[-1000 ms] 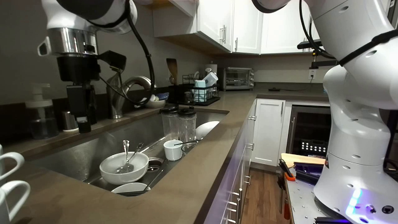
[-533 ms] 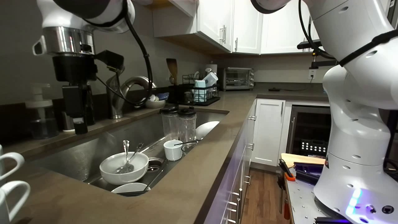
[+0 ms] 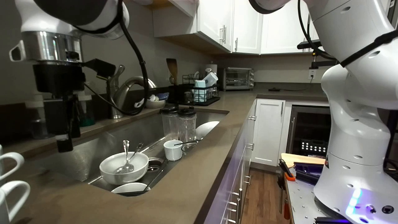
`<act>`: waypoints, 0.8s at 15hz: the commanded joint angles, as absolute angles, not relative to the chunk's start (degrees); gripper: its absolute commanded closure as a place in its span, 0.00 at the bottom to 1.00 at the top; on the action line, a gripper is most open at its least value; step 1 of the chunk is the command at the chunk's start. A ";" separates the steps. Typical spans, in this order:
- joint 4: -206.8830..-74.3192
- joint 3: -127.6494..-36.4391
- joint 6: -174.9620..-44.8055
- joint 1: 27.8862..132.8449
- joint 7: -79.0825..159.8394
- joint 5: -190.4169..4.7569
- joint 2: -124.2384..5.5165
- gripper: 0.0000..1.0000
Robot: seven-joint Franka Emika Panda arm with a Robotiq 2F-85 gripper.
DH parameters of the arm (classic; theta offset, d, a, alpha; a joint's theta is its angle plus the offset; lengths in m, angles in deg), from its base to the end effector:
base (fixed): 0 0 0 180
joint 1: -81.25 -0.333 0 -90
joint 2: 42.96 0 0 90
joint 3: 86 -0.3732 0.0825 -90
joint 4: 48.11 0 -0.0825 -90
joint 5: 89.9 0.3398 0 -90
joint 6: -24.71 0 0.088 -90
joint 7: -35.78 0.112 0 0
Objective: Pour the water from the cup beside the sink into the sink
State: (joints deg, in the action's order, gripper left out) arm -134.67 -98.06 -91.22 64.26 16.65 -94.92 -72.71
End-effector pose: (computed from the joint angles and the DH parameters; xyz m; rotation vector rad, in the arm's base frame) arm 0.6144 0.3020 0.4325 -2.8379 -1.2875 -0.0048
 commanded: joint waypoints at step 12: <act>-136.49 -97.38 -103.72 59.92 25.96 -106.46 -73.14 0.00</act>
State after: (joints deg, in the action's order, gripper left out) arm -135.88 -96.52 -99.75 58.57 26.74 -107.32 -73.20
